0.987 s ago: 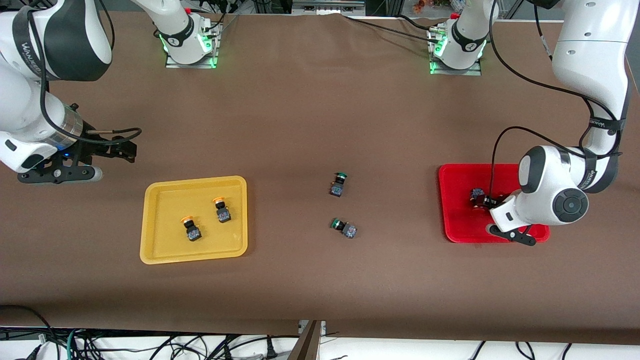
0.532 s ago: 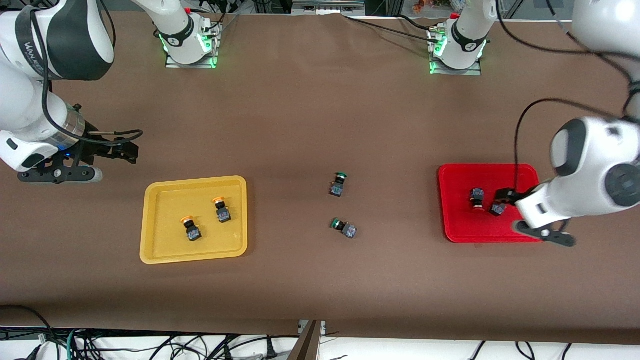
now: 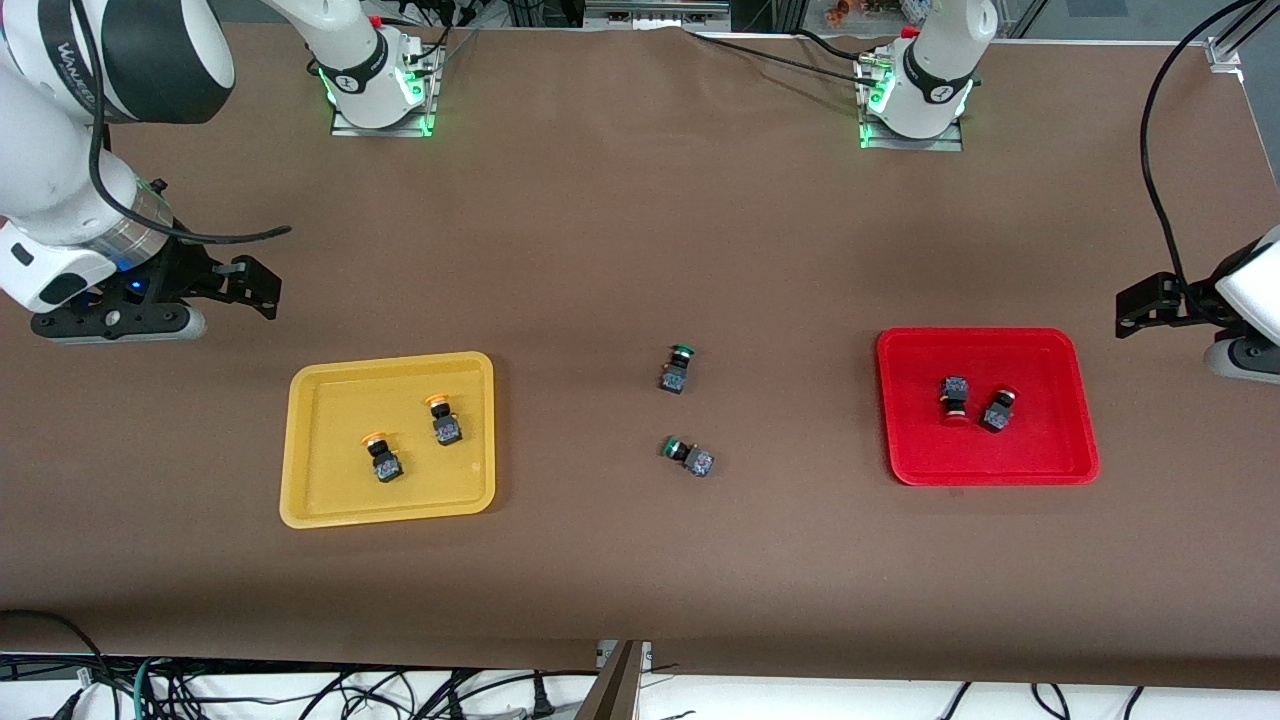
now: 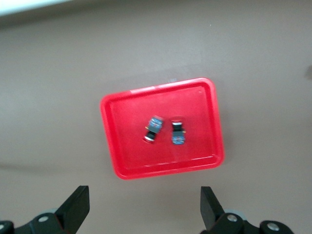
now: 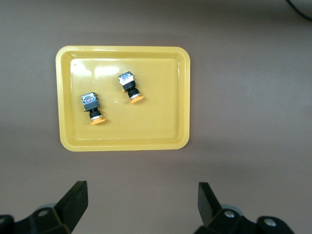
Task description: Place red and yellow buttons in trays
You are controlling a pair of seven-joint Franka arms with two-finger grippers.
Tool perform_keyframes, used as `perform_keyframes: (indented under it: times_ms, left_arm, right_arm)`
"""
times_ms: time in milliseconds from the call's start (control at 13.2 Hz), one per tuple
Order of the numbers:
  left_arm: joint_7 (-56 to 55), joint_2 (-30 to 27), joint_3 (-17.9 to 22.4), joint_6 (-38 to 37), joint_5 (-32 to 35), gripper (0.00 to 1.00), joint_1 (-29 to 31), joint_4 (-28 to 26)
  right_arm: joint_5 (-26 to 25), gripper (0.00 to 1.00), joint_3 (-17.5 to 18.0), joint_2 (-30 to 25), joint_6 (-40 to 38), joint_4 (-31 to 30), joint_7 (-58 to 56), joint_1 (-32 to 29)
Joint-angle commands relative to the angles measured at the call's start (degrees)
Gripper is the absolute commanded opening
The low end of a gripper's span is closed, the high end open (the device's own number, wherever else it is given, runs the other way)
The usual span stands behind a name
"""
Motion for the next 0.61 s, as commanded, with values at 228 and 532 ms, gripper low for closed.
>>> perform_keyframes:
  times_ms: [228,532]
  left_arm:
    - [-2.78,-17.2,6.7,12.63,-5.24,1.0,-5.25,-24.63]
    - [-3.4,-16.78,7.26,12.37,-4.28,1.0,-7.56,-24.31]
  right_arm:
    - [-0.47,1.0,-0.06,-0.26,0.39,-0.19,0.38,0.01]
    - [0.23,1.0,-0.06,-0.26,-1.9,0.6,0.29,0.01]
